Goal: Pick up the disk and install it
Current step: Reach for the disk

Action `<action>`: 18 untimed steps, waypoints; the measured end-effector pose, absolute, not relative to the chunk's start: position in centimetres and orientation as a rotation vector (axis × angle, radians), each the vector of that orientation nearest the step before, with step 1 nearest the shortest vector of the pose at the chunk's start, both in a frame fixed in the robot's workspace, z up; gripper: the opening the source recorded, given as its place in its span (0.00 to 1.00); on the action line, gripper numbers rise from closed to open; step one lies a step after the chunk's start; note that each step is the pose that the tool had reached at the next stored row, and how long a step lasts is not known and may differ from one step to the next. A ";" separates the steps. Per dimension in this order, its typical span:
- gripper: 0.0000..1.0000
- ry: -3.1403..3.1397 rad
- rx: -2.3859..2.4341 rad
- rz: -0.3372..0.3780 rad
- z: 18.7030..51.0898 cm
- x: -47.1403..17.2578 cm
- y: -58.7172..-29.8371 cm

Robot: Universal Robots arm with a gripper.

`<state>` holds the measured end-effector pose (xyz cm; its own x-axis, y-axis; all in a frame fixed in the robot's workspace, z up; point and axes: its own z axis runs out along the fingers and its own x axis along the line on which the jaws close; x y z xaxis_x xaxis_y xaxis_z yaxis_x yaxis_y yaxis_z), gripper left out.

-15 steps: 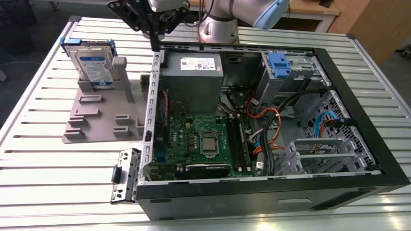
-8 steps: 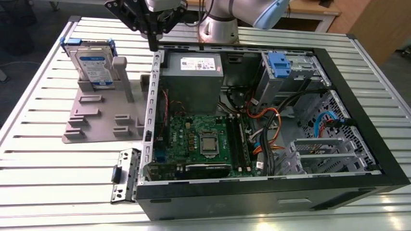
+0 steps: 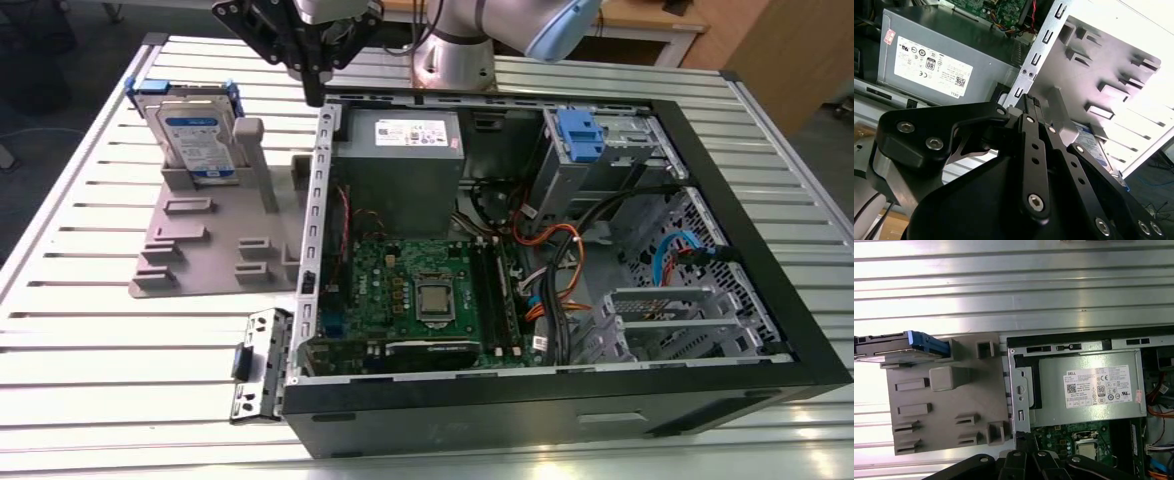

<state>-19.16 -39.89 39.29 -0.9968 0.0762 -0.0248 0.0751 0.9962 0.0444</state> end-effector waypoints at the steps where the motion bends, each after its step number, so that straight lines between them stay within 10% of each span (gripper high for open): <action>1: 0.10 3.112 0.118 0.068 39.3 -19.2 -39.9; 18: 0.10 3.112 0.118 0.068 39.3 -19.8 -39.9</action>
